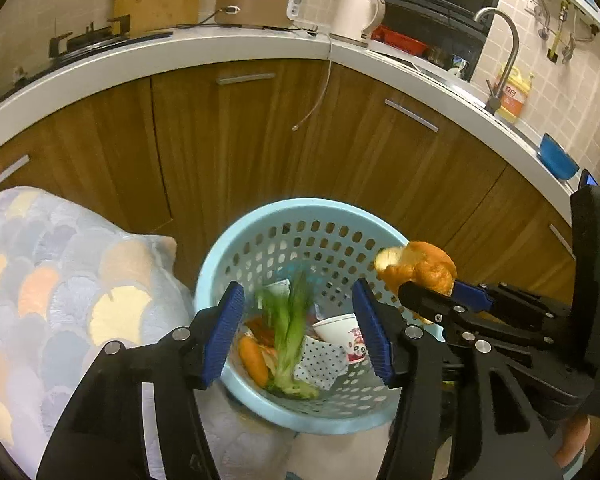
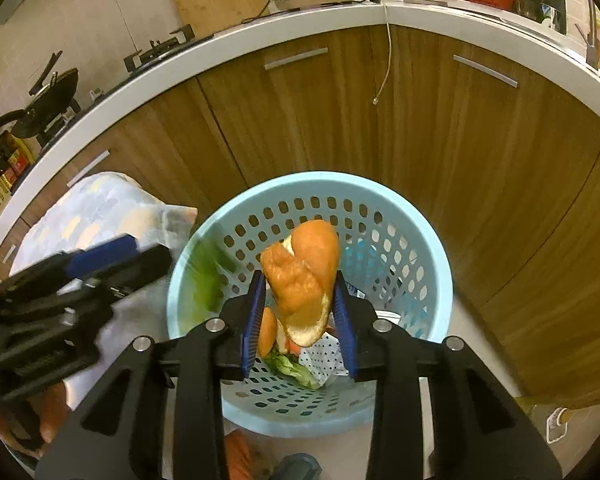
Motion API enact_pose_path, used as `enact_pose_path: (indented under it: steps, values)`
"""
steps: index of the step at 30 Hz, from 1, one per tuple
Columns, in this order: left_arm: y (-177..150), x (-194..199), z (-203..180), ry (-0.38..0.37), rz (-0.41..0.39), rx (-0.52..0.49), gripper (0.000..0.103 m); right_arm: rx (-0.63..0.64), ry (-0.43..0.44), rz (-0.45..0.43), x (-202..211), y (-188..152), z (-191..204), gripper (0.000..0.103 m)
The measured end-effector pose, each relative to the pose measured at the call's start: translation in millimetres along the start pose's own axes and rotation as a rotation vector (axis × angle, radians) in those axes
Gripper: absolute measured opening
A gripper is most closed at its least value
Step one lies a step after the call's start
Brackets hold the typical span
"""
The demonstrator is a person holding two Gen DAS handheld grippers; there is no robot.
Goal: Collect trash
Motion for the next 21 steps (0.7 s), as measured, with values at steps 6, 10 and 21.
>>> enact_pose_path:
  steps: [6,10,21]
  values:
    - [-3,11,13,-0.013,-0.007,0.036,0.055,-0.006,0.014,-0.030,11,-1,2,0.053]
    - [-8,25,18,-0.027,-0.034,0.046,0.055,-0.002,0.008,-0.063,26,0,9,0.053]
    - [-34,94,40,0.079,-0.221,0.113,0.074,0.073,-0.108,-0.237,85,-2,60,0.053]
Point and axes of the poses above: each gripper's, at about its wrist camera, not at the fingertips, and x roughly against the way its jaws point, z to its left, y to its top, the point moved 8 cm from there along -x, roughly the way its jaws point, and after that the axes turned 15 degrees about z, right-handed, at the moved point
